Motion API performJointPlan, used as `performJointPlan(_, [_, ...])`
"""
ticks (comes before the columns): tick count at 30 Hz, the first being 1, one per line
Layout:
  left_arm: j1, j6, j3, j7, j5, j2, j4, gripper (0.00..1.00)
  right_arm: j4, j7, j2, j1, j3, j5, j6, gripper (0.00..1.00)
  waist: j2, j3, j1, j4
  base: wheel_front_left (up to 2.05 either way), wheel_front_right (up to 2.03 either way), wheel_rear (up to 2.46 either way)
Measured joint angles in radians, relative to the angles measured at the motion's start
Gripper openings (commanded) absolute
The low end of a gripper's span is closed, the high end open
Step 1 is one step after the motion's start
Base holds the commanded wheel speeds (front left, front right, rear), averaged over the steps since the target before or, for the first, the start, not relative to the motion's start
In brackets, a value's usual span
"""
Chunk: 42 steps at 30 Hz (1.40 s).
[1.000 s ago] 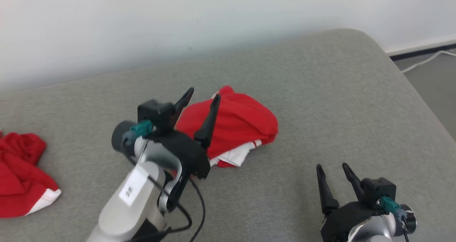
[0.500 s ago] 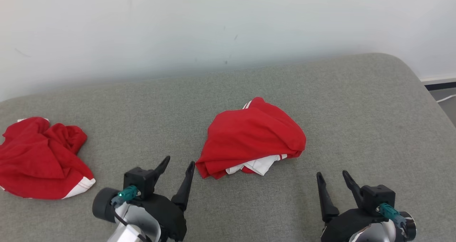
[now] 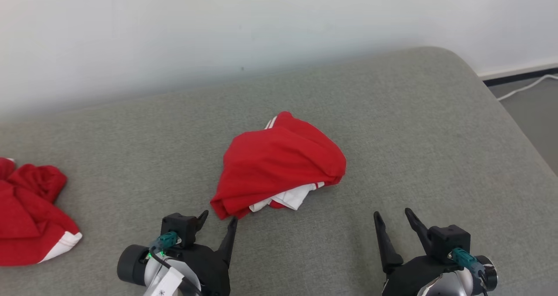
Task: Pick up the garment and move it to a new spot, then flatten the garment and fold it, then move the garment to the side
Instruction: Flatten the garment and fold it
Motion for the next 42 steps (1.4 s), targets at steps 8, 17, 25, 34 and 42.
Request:
performJointPlan(8, [-0.053, 0.02, 0.033, 0.026, -0.001, 0.003, 0.047, 1.0, -0.013, 0.017, 0.002, -0.028, 0.05, 0.001, 0.061, 1.0, 0.0, 0.055, 0.0001, -0.06, 0.0, 0.0, 0.0])
performJointPlan(17, [-0.091, 0.02, 0.039, 0.05, -0.009, -0.001, 0.094, 0.0, -0.01, 0.016, 0.002, -0.044, 0.042, 0.001, 0.067, 1.0, 0.0001, 0.107, 0.0001, -0.106, 0.0, 0.0, 0.0])
performJointPlan(25, [-0.172, -0.015, 0.057, 0.006, -0.03, -0.026, 0.026, 0.0, 0.012, 0.007, 0.001, -0.054, 0.025, 0.002, 0.061, 1.0, 0.0, 0.101, 0.0001, -0.098, 0.0, 0.0, 0.0])
performJointPlan(34, [-0.336, -0.08, 0.018, -0.046, -0.029, -0.069, -0.21, 0.0, 0.041, 0.006, 0.004, -0.054, 0.037, 0.003, 0.061, 1.0, 0.0, 0.054, 0.0001, -0.077, 0.0, 0.0, 0.0])
performJointPlan(42, [-0.441, -0.066, 0.006, -0.055, -0.022, -0.083, -0.421, 0.0, 0.049, -0.001, 0.006, -0.037, 0.044, 0.01, 0.06, 1.0, 0.0, 0.013, 0.0001, -0.071, 0.0, 0.0, 0.0])
